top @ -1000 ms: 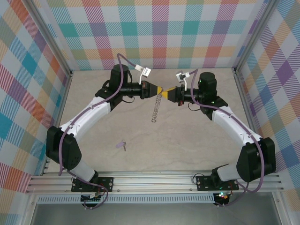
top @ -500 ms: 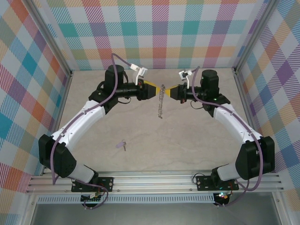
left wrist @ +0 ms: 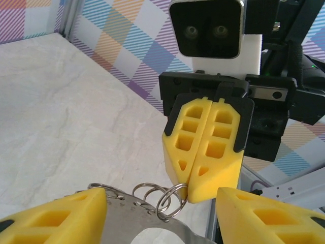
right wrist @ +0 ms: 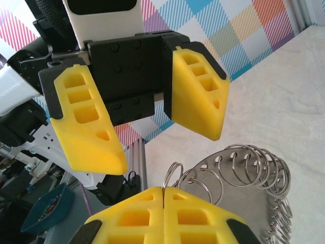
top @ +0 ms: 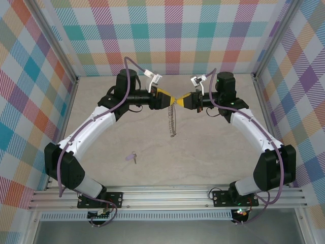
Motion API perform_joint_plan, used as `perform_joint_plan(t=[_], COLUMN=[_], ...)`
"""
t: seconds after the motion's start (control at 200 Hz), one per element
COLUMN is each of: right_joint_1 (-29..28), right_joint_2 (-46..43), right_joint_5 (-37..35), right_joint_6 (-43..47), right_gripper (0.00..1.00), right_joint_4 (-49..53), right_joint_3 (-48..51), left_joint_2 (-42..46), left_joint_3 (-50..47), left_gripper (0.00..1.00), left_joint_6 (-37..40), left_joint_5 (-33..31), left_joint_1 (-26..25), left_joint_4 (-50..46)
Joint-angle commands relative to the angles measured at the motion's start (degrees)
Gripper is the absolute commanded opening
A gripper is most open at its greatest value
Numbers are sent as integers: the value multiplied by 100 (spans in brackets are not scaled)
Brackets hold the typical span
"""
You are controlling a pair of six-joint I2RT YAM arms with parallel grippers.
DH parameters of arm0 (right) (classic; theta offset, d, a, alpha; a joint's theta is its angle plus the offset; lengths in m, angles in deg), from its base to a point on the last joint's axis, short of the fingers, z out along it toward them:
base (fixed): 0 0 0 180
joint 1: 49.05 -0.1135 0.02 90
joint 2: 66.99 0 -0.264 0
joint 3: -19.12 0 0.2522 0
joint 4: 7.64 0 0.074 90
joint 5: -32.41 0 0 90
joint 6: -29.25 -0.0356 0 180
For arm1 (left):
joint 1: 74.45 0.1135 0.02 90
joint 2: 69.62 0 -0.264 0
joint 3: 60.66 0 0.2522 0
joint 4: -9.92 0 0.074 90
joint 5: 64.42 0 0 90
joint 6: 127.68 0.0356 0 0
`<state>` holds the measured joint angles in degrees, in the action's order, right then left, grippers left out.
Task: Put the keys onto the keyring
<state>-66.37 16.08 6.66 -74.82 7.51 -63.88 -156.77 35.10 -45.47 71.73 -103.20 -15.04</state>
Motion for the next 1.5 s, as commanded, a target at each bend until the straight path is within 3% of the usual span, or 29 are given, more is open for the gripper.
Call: perform_joint_plan(t=[0.0, 0.345, 1.19, 1.495], right_joint_1=[1, -3, 1, 1], right_joint_2=[43, 25, 278, 385], right_joint_5=[381, 475, 18, 39], right_joint_6=[158, 140, 284, 139], right_gripper=[0, 0, 0, 0], right_joint_4=[-59, -91, -57, -229], right_joint_3=[-133, -108, -178, -195], left_joint_2=[-46, -354, -206, -191], left_joint_3=[286, 529, 382, 370], left_gripper=[59, 56, 19, 17], left_joint_6=[246, 254, 642, 678], left_joint_5=[258, 569, 1242, 1238], left_joint_1=[19, -16, -104, -147], left_joint_4=[-218, -260, -679, -721])
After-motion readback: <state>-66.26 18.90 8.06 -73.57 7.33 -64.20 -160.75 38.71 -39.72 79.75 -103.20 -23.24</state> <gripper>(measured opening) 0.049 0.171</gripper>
